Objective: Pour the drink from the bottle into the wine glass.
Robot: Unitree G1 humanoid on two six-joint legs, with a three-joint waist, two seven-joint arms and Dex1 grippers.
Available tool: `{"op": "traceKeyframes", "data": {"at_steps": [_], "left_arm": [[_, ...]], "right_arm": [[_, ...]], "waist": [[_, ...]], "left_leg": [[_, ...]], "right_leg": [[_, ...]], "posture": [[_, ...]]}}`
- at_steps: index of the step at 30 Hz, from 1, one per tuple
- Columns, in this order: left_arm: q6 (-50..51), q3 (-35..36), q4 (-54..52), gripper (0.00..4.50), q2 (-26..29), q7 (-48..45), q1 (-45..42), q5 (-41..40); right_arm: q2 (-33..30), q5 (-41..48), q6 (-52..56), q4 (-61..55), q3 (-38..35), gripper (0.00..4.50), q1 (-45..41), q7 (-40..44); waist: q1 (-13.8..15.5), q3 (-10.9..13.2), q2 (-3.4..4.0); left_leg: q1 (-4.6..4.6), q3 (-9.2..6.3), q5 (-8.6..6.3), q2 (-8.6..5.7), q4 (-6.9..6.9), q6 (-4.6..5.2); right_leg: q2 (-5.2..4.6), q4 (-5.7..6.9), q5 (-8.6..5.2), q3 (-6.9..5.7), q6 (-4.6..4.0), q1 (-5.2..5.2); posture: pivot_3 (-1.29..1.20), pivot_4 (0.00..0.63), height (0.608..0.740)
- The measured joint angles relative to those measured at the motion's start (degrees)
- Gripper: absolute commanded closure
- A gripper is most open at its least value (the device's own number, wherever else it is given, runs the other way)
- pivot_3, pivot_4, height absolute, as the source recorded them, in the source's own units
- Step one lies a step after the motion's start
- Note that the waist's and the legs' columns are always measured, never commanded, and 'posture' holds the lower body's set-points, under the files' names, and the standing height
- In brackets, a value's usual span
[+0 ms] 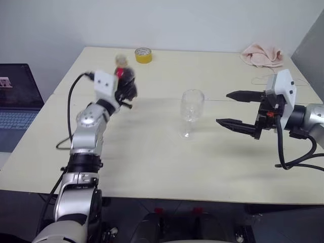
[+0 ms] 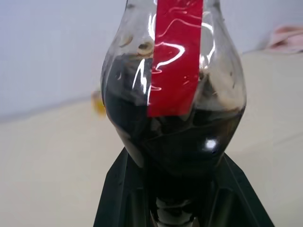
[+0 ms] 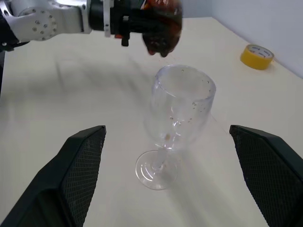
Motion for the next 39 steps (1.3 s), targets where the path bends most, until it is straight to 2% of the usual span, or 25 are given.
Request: {"op": "traceKeyframes", "data": {"at_steps": [4,9,16,28,39], "left_arm": [[-0.08,-4.1,-1.12,3.73,0.29,-2.55,-4.19,2.81],[-4.83,-11.78,2.97,3.73,0.03,-5.86,-10.14,9.69],[-13.14,-17.01,6.6,3.75,-0.49,-7.55,-11.38,15.78],[-27.17,-17.74,12.62,3.76,1.66,-4.16,-13.85,23.72],[-35.85,-18.48,17.42,3.76,2.88,-0.4,-15.33,29.67]], "right_arm": [[-0.01,-0.04,0.06,-0.13,-0.25,0.0,0.5,-0.8],[-0.05,0.16,0.24,-1.19,-1.45,0.0,1.44,-2.3],[-0.2,1.34,1.21,-3.31,-2.89,0.0,2.95,-3.83],[-0.37,1.61,1.35,-4.67,-4.55,0.0,4.73,-5.3],[-0.37,1.6,1.35,-4.68,-4.55,0.0,5.25,-6.1]], "waist": [[-0.39,0.01,0.01],[-0.29,0.05,-0.01],[-0.44,0.06,-0.01],[-0.38,0.08,-0.02],[-0.47,0.08,-0.02]], "left_leg": [[0.02,-0.03,0.0,0.04,-0.04,0.0],[-0.03,-0.11,0.0,-0.01,0.0,0.0],[-0.03,-0.15,0.0,0.0,-0.01,0.0],[-0.08,-0.27,0.0,-0.03,0.03,0.0],[-0.14,-0.35,0.0,-0.05,0.09,0.0]], "right_leg": [[0.03,0.04,0.0,-0.06,0.0,0.0],[0.0,0.0,0.0,-0.17,0.0,0.04],[0.01,0.02,0.0,-0.21,0.0,0.04],[-0.02,0.01,0.0,-0.37,0.0,0.07],[-0.02,0.03,0.0,-0.46,0.0,0.08]], "posture": [[0.0,0.15,0.74],[0.0,0.15,0.74],[0.0,0.15,0.74],[0.0,0.15,0.74],[0.0,0.15,0.74]]}}
